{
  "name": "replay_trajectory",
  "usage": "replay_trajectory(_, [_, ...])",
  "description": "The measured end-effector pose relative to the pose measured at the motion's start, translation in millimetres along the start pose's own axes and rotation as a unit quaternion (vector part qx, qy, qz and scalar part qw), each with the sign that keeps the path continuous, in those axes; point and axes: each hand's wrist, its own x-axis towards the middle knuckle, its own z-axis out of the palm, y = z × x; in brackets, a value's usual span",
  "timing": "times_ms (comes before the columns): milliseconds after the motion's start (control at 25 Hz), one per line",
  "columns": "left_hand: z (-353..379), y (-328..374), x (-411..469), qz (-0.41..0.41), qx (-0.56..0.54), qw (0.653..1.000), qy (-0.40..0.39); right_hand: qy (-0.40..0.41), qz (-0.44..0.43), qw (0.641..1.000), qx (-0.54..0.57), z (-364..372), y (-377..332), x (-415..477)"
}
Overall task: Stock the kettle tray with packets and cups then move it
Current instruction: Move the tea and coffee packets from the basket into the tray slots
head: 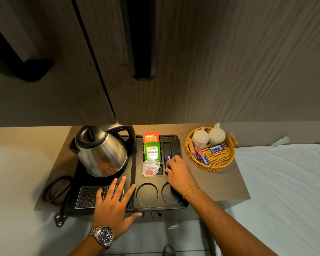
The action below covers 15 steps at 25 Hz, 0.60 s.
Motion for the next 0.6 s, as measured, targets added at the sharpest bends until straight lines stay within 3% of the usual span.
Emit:
replay_trajectory(240, [1.5,-0.5,0.5,-0.004,0.001,1.0,-0.004,-0.069,-0.05,0.995,-0.044,-20.7,0.5,29.8])
replay_trajectory(600, [1.0,-0.7,0.6,-0.006,0.002,1.0,-0.011,-0.166,-0.053,0.984,-0.027,-37.5,5.2,67.6])
